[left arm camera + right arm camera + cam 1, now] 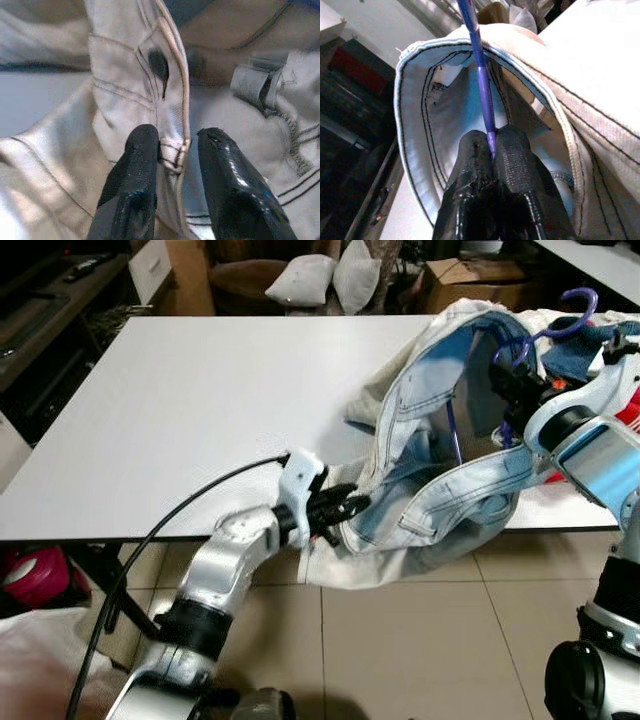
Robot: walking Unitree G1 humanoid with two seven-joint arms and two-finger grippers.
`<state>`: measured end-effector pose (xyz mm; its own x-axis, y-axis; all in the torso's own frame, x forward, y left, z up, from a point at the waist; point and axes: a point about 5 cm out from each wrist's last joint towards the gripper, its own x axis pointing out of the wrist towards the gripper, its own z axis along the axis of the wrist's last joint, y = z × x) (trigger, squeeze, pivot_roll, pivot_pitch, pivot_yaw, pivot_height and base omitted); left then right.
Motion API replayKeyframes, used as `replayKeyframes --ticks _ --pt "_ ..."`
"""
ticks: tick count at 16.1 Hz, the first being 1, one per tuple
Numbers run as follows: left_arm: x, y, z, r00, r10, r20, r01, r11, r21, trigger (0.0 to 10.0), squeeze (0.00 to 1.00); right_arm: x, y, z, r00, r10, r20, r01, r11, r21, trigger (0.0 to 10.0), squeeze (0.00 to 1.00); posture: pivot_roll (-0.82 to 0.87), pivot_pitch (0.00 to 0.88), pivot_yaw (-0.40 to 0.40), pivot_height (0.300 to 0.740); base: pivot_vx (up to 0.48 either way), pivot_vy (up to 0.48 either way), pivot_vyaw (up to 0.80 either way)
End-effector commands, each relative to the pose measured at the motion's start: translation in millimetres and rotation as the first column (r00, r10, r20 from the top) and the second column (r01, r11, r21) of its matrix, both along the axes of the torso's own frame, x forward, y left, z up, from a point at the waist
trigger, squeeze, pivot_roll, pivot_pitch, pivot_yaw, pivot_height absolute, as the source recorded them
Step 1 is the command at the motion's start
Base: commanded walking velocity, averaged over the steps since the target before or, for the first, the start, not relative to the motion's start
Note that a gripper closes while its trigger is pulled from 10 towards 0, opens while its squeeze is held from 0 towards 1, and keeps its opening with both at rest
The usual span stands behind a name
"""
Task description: Hang hanger
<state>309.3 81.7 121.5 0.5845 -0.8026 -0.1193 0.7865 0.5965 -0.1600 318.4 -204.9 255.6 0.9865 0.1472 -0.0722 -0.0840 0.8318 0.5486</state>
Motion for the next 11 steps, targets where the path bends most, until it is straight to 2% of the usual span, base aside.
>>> replayKeyframes --ticks 1,2,3,4,6,7,8,9,10,11 --pt "1.5 6.4 11 0.998 0.043 0.036 -0.042 0.999 -0.017 10.0 1.0 -1.5 -0.8 15 0.998 -0.001 0.068 0.002 1.0 -0.01 10.0 0.0 -0.02 0.0 -0.007 0.74 0.0 0.0 0.0" --pt "0.0 14.1 22 0.993 0.105 0.048 -0.101 0.992 -0.075 10.0 0.68 -2.2 -1.5 12 0.999 -0.003 0.053 0.004 1.0 -0.023 10.0 0.0 -0.02 0.0 -0.011 0.74 0.0 0.0 0.0" --pt "-3.4 23.9 37 0.986 0.163 0.048 -0.152 0.973 -0.171 10.0 0.0 -3.3 -2.0 6 0.999 -0.008 0.031 0.009 0.999 -0.032 10.0 0.0 -0.02 0.0 -0.003 0.74 0.0 0.0 0.0" --pt "-10.3 32.1 49 0.982 0.185 0.048 -0.172 0.965 -0.198 10.0 0.0 -4.8 -0.2 4 1.0 -0.005 0.027 0.006 0.999 -0.033 10.0 0.0 -0.02 0.0 -0.001 0.74 0.0 0.0 0.0" --pt "-20.7 40.0 59 0.976 0.202 0.082 -0.184 0.965 -0.188 10.0 0.0 -7.9 6.2 3 0.999 0.026 0.037 -0.025 0.999 -0.024 10.0 0.0 -0.02 0.0 -0.007 0.74 0.0 0.0 0.0" --pt "-30.0 50.2 58 0.944 0.3 0.138 -0.284 0.95 -0.129 10.0 0.0 -13.5 14.7 -4 0.997 0.073 0.026 -0.071 0.995 -0.074 10.0 0.0 -0.01 0.0 -0.024 0.74 0.0 0.0 0.0" --pt "-36.3 55.0 53 0.921 0.361 0.149 -0.352 0.932 -0.085 10.0 0.0 -18.6 20.3 -13 0.995 0.101 0.012 -0.099 0.989 -0.109 10.0 0.0 -0.01 0.0 -0.027 0.74 0.0 0.0 0.0" --pt "-39.7 57.2 49 0.911 0.388 0.141 -0.382 0.922 -0.068 10.0 0.0 -20.9 22.5 -17 0.994 0.108 0.001 -0.107 0.989 -0.105 10.0 0.0 0.0 0.0 -0.027 0.74 0.0 0.0 0.0" --pt "-46.6 61.6 41 0.892 0.43 0.138 -0.431 0.902 -0.02 10.0 0.0 -24.6 25.8 -25 0.994 0.11 -0.023 -0.112 0.99 -0.083 10.0 0.0 0.0 0.0 -0.022 0.74 0.0 0.0 0.0" --pt "-54.3 65.4 31 0.877 0.463 0.127 -0.472 0.88 0.052 10.0 0.0 -28.0 27.9 -29 0.993 0.114 -0.033 -0.116 0.99 -0.077 10.0 0.0 0.01 0.0 -0.021 0.74 0.0 -0.48 0.56"
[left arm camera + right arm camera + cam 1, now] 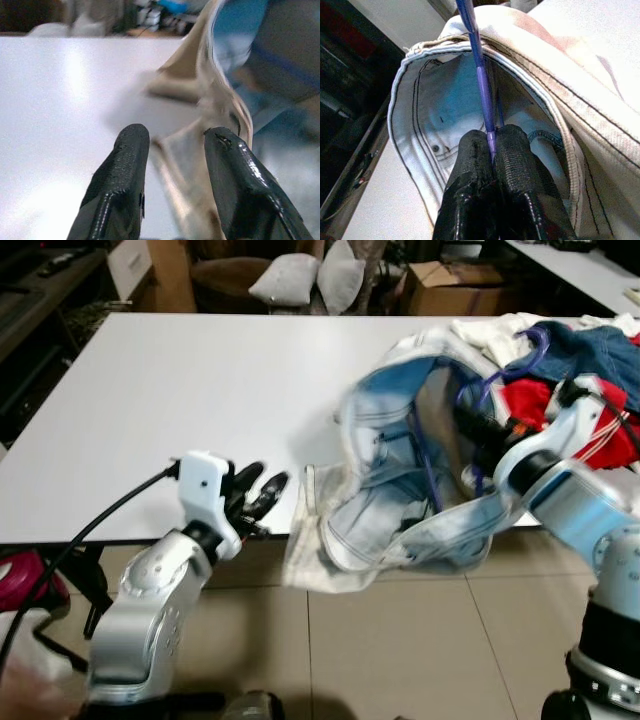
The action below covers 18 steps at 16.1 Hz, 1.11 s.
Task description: Hang hanger
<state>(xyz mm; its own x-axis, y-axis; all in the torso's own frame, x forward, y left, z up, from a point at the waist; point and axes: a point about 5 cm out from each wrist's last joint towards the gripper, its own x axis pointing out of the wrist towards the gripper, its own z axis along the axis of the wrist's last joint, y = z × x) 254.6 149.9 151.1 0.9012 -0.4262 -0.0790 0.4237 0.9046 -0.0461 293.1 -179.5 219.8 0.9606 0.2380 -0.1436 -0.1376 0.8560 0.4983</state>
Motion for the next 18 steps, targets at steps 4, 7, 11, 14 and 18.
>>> replayKeyframes --ticks 4,7,11,14,18 --pt "-14.5 -2.9 -5 0.999 0.032 -0.04 -0.03 0.998 0.052 10.0 0.0 -8.0 4.9 5 0.999 0.027 0.032 -0.027 1.0 0.005 10.0 0.0 0.01 0.0 -0.036 0.74 0.0 -0.48 0.56" --pt "-12.5 -4.9 -4 0.999 0.032 -0.042 -0.029 0.998 0.061 10.0 0.0 -6.1 3.3 14 0.998 0.033 0.048 -0.033 0.999 -0.012 10.0 0.0 0.0 0.0 -0.022 0.74 0.0 -0.48 0.56" --pt "-13.7 -7.3 -5 0.998 0.039 -0.049 -0.036 0.997 0.062 10.0 0.0 -7.5 0.1 25 0.994 0.087 0.064 -0.082 0.994 -0.067 10.0 0.0 0.0 0.0 -0.04 0.74 0.0 -0.48 0.47" --pt "-14.8 -9.1 -7 0.998 0.031 -0.061 -0.027 0.997 0.071 10.0 0.0 -6.9 -0.5 27 0.993 0.099 0.061 -0.094 0.993 -0.074 10.0 0.0 0.0 0.0 -0.035 0.74 0.0 -0.48 0.44" --pt "-18.3 -3.4 -9 0.997 0.042 -0.071 -0.036 0.996 0.084 10.0 0.0 -9.8 3.0 25 0.987 0.152 0.053 -0.149 0.987 -0.063 10.0 0.0 0.01 0.0 -0.046 0.74 0.0 -0.48 0.44"
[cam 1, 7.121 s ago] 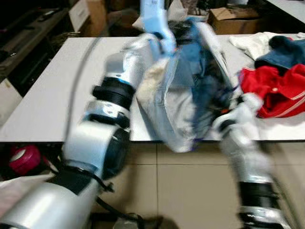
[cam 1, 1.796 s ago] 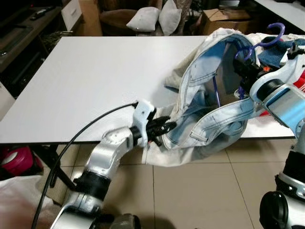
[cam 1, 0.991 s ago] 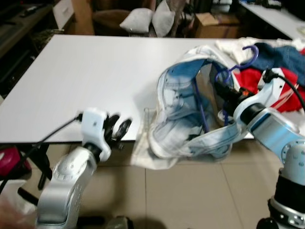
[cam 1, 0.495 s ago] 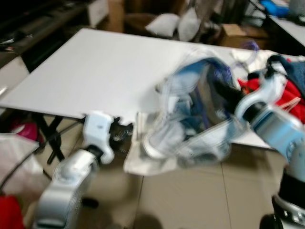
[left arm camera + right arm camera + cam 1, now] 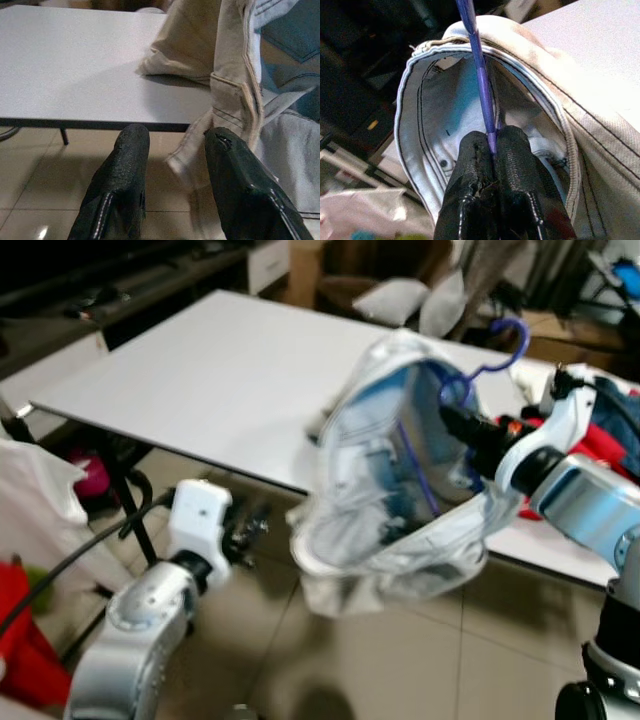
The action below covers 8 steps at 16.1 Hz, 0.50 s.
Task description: Hang hanger
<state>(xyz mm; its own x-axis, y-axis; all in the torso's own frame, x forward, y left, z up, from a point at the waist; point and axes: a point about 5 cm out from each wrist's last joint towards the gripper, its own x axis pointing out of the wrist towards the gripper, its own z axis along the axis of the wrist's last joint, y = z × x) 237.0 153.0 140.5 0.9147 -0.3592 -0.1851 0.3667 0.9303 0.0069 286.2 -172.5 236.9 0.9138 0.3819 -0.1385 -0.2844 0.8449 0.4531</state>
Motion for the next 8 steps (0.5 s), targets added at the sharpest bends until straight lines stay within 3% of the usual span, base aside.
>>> replayKeyframes --ticks 1,3,7,8 --pt "-0.4 -6.6 1 1.0 -0.017 -0.009 0.017 1.0 -0.02 10.0 0.0 -3.5 -2.3 8 0.999 0.009 0.038 -0.008 1.0 -0.004 10.0 0.0 0.01 0.0 -0.049 0.74 0.0 0.0 0.43" --pt "0.2 -6.8 1 1.0 -0.03 -0.005 0.03 1.0 -0.006 10.0 0.0 -5.4 3.6 9 0.997 0.062 0.042 -0.062 0.998 -0.009 10.0 0.0 0.01 0.0 -0.044 0.74 0.0 0.0 0.41" --pt "-1.3 -9.2 9 0.991 -0.125 0.042 0.117 0.98 0.161 10.0 0.0 -17.0 14.9 -5 0.988 0.155 0.028 -0.154 0.988 -0.022 10.0 0.0 0.03 0.0 -0.038 0.74 0.0 0.0 0.0" --pt "-0.9 -8.6 10 0.992 -0.12 0.045 0.111 0.98 0.164 10.0 0.0 -19.2 17.1 -11 0.987 0.161 0.018 -0.161 0.987 -0.018 10.0 0.0 0.03 0.0 -0.036 0.74 0.0 0.0 0.42"
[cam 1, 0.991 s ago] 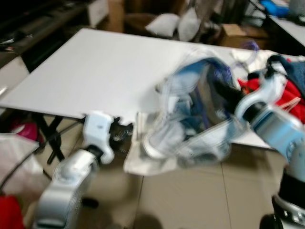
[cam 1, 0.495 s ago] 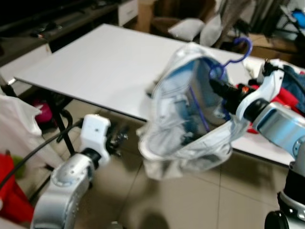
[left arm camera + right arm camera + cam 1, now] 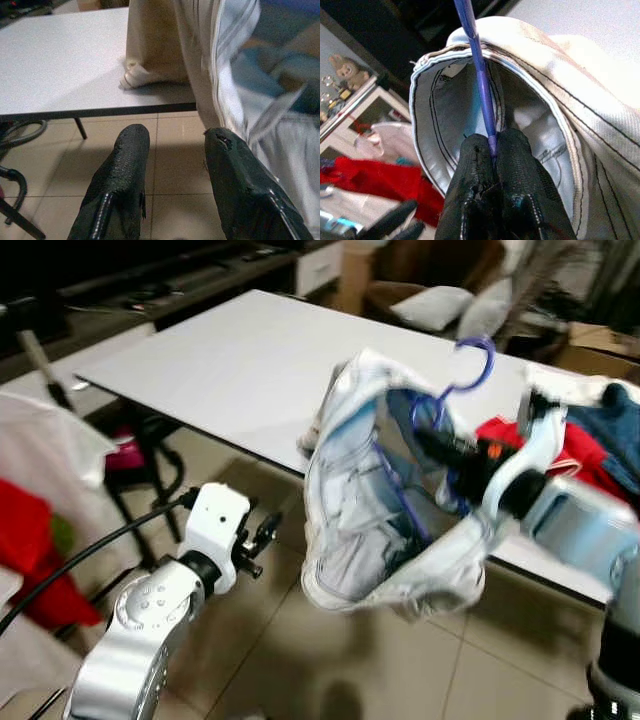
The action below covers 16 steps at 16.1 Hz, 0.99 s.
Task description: Hang hanger
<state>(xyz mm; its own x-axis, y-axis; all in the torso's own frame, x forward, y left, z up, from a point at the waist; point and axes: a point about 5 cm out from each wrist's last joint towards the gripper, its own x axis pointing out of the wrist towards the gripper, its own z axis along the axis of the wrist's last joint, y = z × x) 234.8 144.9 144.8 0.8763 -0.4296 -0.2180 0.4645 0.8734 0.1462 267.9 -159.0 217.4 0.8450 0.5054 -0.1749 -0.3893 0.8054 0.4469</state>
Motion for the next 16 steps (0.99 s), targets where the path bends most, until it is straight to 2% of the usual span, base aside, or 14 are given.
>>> replayKeyframes --ticks 1,2,6,12,16 --pt "2.4 -0.4 7 0.999 -0.005 0.032 0.005 1.0 0.016 10.0 0.0 -1.9 5.4 5 0.999 0.022 0.041 -0.022 1.0 0.011 10.0 0.0 0.03 0.0 -0.034 0.74 0.0 0.0 0.8" --pt "5.5 -0.3 10 0.999 -0.004 0.042 0.004 1.0 0.011 10.0 0.0 -4.9 11.6 -2 0.999 0.041 0.028 -0.041 0.999 0.015 10.0 0.0 0.04 0.0 -0.016 0.74 0.0 0.0 0.8" --pt "6.6 -5.0 7 1.0 -0.015 0.022 0.016 0.999 -0.051 10.0 0.0 -7.5 16.6 -9 0.999 0.046 0.026 -0.046 0.999 0.008 10.0 0.0 0.04 0.0 0.003 0.74 0.0 0.0 0.8" --pt "3.5 -1.1 1 1.0 0.026 0.011 -0.026 0.999 -0.037 10.0 0.0 -5.2 17.2 -12 0.996 0.081 0.023 -0.08 0.996 -0.033 10.0 0.0 0.04 0.0 -0.045 0.74 0.0 0.0 0.8" --pt "5.4 -0.3 -3 0.998 0.067 -0.002 -0.067 0.998 -0.014 10.0 0.0 -0.2 16.1 -18 0.995 0.101 0.025 -0.098 0.991 -0.095 10.0 0.0 0.04 0.0 -0.043 0.74 0.0 0.0 0.8"
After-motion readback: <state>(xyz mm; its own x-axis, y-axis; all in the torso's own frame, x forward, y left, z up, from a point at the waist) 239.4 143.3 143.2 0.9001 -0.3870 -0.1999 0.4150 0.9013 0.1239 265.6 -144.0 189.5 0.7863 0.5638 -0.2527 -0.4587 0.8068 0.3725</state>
